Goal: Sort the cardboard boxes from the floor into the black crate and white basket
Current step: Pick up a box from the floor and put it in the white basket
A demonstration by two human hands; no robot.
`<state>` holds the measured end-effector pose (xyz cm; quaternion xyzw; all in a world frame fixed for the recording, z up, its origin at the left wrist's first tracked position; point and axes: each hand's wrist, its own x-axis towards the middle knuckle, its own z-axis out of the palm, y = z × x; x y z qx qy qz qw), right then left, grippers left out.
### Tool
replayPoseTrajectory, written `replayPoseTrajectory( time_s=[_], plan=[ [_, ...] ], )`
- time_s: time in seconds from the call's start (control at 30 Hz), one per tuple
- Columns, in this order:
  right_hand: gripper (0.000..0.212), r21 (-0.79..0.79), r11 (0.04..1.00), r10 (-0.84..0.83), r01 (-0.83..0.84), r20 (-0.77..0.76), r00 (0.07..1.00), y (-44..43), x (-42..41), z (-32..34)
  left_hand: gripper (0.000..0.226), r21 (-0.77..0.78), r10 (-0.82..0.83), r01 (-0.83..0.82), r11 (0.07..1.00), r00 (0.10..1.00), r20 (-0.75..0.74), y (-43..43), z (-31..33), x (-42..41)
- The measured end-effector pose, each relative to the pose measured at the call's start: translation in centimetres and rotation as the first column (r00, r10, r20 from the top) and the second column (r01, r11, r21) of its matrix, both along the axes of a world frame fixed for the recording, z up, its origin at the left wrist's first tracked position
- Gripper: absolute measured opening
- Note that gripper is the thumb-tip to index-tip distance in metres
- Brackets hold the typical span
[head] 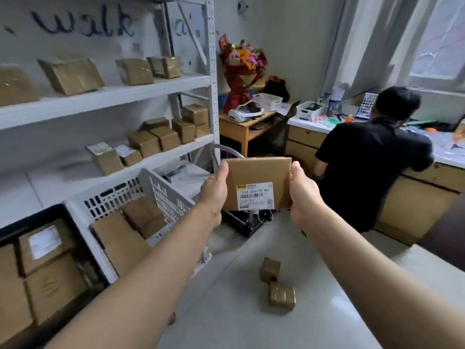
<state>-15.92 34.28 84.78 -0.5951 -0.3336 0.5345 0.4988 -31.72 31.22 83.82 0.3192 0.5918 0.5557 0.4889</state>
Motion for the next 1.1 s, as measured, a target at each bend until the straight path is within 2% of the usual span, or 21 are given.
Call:
replayPoseTrajectory(
  time_s=[0.13, 0.27, 0.43, 0.57, 0.73, 1.0, 1.1],
  plan=[
    [0.044, -0.037, 0.987, 0.154, -0.155, -0.031, 0.988, -0.1, -11.0, -1.2, 0.045, -0.042, 0.131, -0.130, 0.991, 0.991, 0.006, -2.2, -0.8, -10.6],
    [0.041, -0.065, 0.959, 0.272, -0.277, -0.082, 0.959, -0.8, -19.6, -2.5, 0.062, -0.129, 0.255, -0.247, 0.960, 0.966, 0.051, -4.5, -1.7, -18.8],
    [0.041, -0.037, 0.927, 0.370, -0.372, -0.058, 0.927, -0.9, -26.9, -3.9, 0.041, -0.101, 0.335, -0.326, 0.940, 0.937, 0.096, -6.7, -2.5, -26.0],
    [0.040, -0.049, 0.912, 0.406, -0.408, -0.041, 0.913, 0.0, -30.3, -5.5, 0.051, -0.123, 0.385, -0.372, 0.920, 0.917, 0.100, -7.2, -3.9, -29.0],
    [0.037, -0.097, 0.889, 0.442, -0.448, -0.075, 0.894, 2.7, -32.9, -7.6, 0.043, -0.166, 0.451, -0.428, 0.889, 0.881, 0.144, -6.2, -5.6, -30.9],
    [0.058, -0.200, 0.812, 0.545, -0.548, -0.075, 0.835, 9.9, -35.2, -10.6, 0.045, -0.268, 0.607, -0.567, 0.779, 0.788, 0.099, 0.1, -8.7, -32.9],
    [0.058, -0.260, 0.803, 0.537, -0.537, -0.076, 0.840, 12.5, -35.4, -12.3, 0.051, -0.327, 0.654, -0.602, 0.729, 0.753, 0.072, 2.6, -10.8, -33.3]
  ],
)
